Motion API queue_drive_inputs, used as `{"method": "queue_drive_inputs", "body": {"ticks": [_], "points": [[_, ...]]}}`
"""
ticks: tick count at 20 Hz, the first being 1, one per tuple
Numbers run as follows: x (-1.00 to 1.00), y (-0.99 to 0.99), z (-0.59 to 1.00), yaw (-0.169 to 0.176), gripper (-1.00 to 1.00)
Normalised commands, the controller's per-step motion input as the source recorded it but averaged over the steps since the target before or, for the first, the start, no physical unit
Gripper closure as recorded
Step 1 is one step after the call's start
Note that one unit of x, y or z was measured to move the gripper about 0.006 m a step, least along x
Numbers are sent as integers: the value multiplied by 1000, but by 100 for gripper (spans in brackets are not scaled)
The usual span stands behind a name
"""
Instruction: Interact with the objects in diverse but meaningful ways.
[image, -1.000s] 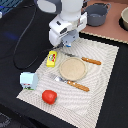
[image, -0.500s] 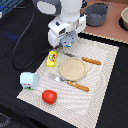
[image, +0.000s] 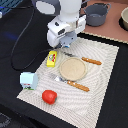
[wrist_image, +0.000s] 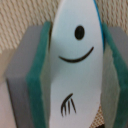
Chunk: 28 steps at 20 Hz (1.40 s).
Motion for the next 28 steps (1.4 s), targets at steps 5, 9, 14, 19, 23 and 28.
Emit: {"method": "queue_drive_inputs", "body": {"ticks": [5, 9, 14, 19, 23, 28], "points": [[142, -63, 862, -74, 100], [666, -444, 922, -103, 100], [779, -545, 594, -85, 100], [730, -609, 257, -51, 100], [756, -597, 143, -50, 100], [718, -767, 8, -7, 100]]}}
